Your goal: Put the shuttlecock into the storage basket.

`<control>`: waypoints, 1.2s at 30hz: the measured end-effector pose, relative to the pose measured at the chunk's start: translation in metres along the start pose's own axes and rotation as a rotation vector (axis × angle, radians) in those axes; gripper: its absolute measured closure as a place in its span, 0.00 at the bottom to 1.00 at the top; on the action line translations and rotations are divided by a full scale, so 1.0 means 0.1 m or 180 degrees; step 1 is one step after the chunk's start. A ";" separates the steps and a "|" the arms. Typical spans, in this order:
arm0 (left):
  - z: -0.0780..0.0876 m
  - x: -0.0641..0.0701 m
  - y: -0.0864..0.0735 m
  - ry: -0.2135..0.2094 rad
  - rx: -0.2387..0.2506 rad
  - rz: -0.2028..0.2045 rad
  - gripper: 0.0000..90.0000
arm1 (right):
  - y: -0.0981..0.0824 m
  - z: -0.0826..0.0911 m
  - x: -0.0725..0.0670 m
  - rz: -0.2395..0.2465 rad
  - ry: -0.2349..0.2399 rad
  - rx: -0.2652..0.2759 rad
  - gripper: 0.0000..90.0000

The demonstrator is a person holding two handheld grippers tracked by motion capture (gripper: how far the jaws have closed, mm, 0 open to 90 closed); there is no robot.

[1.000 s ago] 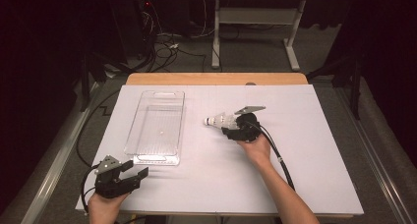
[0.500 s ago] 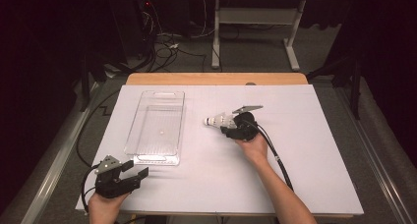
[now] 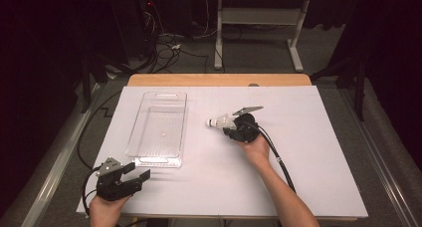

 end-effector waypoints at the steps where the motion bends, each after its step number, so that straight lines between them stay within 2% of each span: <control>1: 0.00 0.00 0.00 0.0001 -0.0001 0.0000 0.37 | 0.00 0.00 0.00 0.0015 0.0001 -0.0004 0.88; 9: 0.00 0.00 0.00 0.0001 -0.0001 0.0003 0.37 | -0.01 -0.01 0.00 -0.0028 0.0031 -0.0027 0.96; 24: 0.00 0.00 0.00 0.0001 0.0004 0.0002 0.37 | 0.01 0.05 -0.01 -0.0054 0.0029 -0.0004 0.98; 36: 0.00 -0.01 0.00 0.0006 0.0008 0.0015 0.37 | 0.10 0.09 -0.07 0.0023 0.0035 0.0003 0.98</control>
Point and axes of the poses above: each handheld gripper's, and its own axes: z roughly backward along the jaws, y roughly out of its top, x roughly to its right, the point moved 7 cm from there along -z, roughly forward along the jaws, and after that the axes turned 14 degrees about y, right-handed, at the moved point
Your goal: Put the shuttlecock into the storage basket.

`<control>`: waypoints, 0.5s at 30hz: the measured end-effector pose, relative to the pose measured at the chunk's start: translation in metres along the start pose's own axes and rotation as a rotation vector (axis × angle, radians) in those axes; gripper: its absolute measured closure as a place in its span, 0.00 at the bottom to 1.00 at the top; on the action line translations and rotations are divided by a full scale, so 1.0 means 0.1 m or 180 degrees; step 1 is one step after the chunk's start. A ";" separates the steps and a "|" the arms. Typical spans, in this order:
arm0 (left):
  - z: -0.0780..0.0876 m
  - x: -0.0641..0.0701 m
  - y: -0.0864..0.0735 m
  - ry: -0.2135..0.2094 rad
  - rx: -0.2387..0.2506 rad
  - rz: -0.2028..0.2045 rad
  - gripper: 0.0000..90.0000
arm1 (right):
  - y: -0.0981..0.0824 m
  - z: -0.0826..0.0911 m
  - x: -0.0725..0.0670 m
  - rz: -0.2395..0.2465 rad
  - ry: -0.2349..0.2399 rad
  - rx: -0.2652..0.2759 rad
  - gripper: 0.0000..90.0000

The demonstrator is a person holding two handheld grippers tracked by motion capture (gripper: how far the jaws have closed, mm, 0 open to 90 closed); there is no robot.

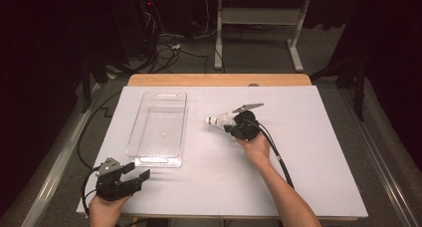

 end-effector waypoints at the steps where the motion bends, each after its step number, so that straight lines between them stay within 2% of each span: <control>1: 0.00 0.00 0.00 -0.0001 0.0002 -0.0001 0.37 | 0.01 0.00 -0.01 0.0006 0.0000 -0.0001 0.98; 11: 0.00 0.00 0.00 -0.0003 0.0011 -0.0001 0.37 | 0.10 -0.02 -0.08 0.0022 0.0060 0.0023 0.98; 15: 0.00 0.00 0.00 -0.0005 0.0006 -0.0006 0.37 | 0.14 -0.03 -0.13 0.0080 0.0073 0.0009 0.98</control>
Point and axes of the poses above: each handheld gripper's, and its own axes: z roughly backward along the jaws, y roughly out of its top, x roughly to its right, the point moved 7 cm from there along -z, roughly forward along the jaws, and after that the axes turned 14 degrees about y, right-handed, at the moved point
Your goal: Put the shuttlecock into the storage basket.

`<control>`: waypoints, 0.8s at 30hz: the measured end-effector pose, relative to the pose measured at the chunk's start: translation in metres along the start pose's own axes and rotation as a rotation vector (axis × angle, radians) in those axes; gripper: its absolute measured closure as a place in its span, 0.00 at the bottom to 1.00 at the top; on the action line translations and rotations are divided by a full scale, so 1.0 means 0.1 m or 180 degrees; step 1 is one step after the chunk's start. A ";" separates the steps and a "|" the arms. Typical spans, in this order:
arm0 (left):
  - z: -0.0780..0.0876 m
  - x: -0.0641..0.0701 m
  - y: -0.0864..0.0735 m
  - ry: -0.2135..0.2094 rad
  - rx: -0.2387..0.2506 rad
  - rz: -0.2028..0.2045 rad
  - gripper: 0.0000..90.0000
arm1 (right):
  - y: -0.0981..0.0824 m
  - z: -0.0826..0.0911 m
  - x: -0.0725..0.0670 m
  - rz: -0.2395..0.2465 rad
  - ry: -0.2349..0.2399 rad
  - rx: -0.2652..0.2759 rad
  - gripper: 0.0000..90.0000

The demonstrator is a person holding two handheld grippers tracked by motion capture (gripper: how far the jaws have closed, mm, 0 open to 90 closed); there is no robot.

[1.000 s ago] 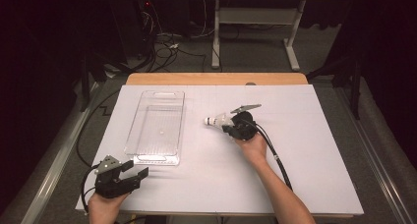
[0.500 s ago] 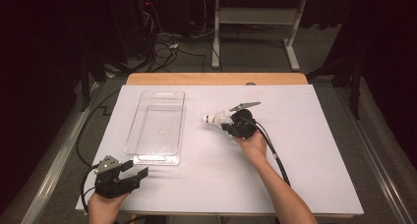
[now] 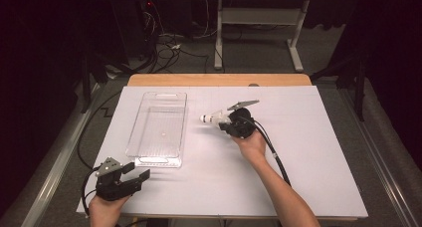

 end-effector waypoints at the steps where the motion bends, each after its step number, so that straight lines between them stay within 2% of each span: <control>1: 0.00 0.00 0.00 0.0000 0.0001 0.0001 0.37 | 0.02 0.00 -0.01 0.0014 0.0006 0.0011 0.98; 14: 0.00 0.00 0.00 -0.0002 -0.0004 -0.0006 0.37 | 0.20 -0.01 -0.13 0.0067 0.0130 0.0086 0.98; 24: 0.00 0.00 0.00 -0.0016 -0.0011 -0.0011 0.37 | 0.33 -0.01 -0.19 0.0123 0.0142 0.0110 0.98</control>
Point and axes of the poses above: each handheld gripper's, and its own axes: z roughly backward along the jaws, y roughly out of its top, x roughly to its right, the point moved 7 cm from there along -z, roughly forward along the jaws, and after that the axes turned 14 degrees about y, right-handed, at the moved point
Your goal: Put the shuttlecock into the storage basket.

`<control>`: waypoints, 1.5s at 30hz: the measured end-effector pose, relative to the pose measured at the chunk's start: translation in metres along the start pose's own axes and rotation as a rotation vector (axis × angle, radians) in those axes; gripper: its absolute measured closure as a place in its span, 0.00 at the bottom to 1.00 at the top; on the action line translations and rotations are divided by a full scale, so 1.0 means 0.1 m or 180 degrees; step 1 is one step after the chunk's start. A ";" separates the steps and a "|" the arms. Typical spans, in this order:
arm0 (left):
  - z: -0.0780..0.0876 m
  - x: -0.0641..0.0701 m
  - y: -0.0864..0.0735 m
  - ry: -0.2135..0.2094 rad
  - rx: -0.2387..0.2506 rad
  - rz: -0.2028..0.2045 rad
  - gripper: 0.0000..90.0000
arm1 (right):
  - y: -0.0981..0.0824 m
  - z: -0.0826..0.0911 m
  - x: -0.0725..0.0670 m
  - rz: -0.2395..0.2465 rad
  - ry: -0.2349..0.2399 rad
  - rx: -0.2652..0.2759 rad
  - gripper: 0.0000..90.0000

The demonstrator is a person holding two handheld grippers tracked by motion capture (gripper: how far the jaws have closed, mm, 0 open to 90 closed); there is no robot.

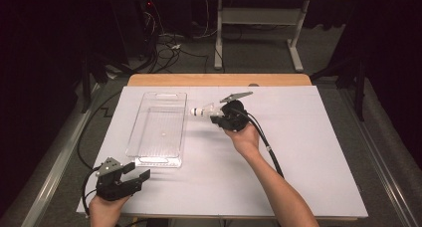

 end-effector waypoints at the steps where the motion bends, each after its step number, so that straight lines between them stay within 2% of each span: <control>1: 0.00 0.00 0.00 0.0002 0.0001 0.0000 0.37 | 0.01 0.00 -0.01 -0.0001 -0.0003 -0.0009 0.98; 15: 0.00 0.00 0.00 -0.0006 -0.0006 -0.0007 0.37 | 0.18 -0.09 -0.10 0.0069 0.0043 -0.0054 0.98; 19: 0.00 0.00 0.00 -0.0009 -0.0003 -0.0008 0.37 | 0.22 -0.14 -0.13 0.0060 0.0058 -0.0036 0.98; 30: 0.00 0.01 0.00 -0.0011 0.0007 -0.0002 0.37 | 0.33 -0.28 -0.23 0.0180 0.0086 -0.0108 0.98; 45: 0.00 0.01 0.00 -0.0017 0.0007 -0.0019 0.37 | 0.47 -0.47 -0.34 0.0234 0.0131 -0.0172 0.98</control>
Point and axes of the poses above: each handheld gripper's, and its own axes: z roughly backward along the jaws, y roughly out of its top, x roughly to its right, the point moved 7 cm from there along -z, roughly forward along the jaws, and after that the axes turned 14 degrees about y, right-handed, at the moved point
